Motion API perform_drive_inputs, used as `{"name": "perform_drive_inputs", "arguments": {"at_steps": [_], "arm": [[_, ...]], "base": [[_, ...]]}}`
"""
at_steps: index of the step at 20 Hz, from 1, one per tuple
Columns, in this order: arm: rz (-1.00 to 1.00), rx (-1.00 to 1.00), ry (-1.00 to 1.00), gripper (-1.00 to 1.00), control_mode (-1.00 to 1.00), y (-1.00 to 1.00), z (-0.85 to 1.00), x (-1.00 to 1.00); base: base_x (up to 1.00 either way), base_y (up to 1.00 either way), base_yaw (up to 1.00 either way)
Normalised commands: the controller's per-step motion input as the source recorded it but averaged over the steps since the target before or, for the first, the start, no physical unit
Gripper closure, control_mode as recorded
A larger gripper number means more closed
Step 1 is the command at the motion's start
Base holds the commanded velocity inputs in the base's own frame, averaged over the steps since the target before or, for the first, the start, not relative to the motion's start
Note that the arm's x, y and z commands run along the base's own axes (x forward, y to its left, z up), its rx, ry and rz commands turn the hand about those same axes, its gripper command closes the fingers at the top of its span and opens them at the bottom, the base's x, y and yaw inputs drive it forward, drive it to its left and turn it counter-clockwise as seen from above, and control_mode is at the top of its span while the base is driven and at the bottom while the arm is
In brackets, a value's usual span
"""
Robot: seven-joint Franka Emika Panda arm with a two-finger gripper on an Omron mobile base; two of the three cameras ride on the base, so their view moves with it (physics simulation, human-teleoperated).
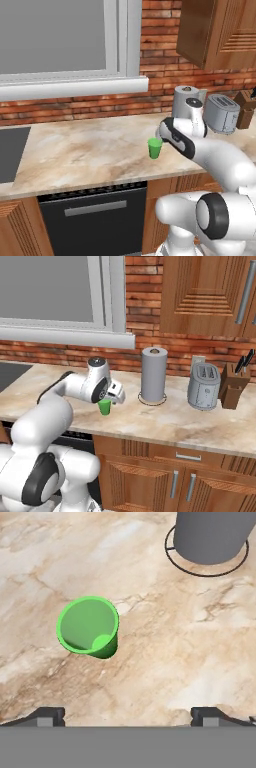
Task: Place the pitcher and cup on the dining counter for serving.
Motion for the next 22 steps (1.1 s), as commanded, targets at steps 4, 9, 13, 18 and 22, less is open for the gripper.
{"name": "perform_drive_inputs", "arguments": {"at_steps": [4,9,13,18,22], "arm": [[0.00,0.00,0.00,-1.00,-1.00,0.00,-0.27,0.12],[-0.01,0.00,0.00,-1.00,-1.00,0.00,-0.11,0.26],[-0.01,0.00,0.00,-1.00,-1.00,0.00,-0.04,0.35],[0.00,0.01,0.00,-1.00,-1.00,0.00,-0.01,0.31],[0.00,0.00,0.00,-1.00,-1.00,0.00,-0.15,0.19]], "base": [[0.00,0.00,0.00],[0.00,0.00,0.00],[0.00,0.00,0.00],[0.00,0.00,0.00],[0.00,0.00,0.00]]}}
